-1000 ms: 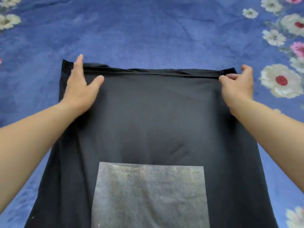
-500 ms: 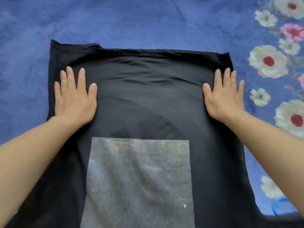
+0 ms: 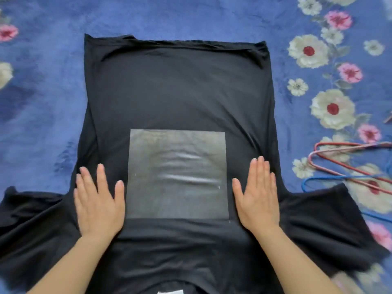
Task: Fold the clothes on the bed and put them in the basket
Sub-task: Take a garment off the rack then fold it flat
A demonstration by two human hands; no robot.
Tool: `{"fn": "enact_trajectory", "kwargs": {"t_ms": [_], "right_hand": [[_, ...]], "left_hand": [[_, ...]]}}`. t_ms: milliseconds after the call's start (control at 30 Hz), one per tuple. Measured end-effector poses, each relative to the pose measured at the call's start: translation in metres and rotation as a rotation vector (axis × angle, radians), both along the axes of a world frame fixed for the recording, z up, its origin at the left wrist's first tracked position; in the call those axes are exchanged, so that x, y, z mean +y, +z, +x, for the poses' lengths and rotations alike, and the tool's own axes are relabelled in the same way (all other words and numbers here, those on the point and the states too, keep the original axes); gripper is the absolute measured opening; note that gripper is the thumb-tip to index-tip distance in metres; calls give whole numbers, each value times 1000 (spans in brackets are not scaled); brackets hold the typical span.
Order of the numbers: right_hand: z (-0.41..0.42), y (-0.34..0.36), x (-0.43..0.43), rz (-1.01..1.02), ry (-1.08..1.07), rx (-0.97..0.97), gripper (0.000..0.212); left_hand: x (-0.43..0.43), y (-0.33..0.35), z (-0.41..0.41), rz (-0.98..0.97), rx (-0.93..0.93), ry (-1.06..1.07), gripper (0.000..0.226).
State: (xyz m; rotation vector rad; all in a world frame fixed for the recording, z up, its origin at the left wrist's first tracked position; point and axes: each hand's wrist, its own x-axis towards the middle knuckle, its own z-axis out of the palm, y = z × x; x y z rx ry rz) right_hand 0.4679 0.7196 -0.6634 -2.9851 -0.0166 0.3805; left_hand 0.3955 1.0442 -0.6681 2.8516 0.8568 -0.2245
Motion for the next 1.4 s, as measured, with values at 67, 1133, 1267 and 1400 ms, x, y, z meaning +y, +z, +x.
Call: {"fn": "enact_trajectory", "kwargs": {"t_ms": [67, 1133, 1267, 1400], "right_hand": [[-23, 4, -21, -43, -26, 35, 75], [-79, 137, -66, 1436, -691, -7, 21], [-95, 121, -44, 1166, -349, 321, 36], [-97, 85, -61, 803, -432, 206, 40]], "left_hand": [[6, 0, -21, 29, 32, 4, 65], [-284, 64, -39, -2000, 188, 847, 57], [-229, 62, -39, -2095, -96, 948, 65], [-214, 67, -40, -1906, -51, 858, 45]]}}
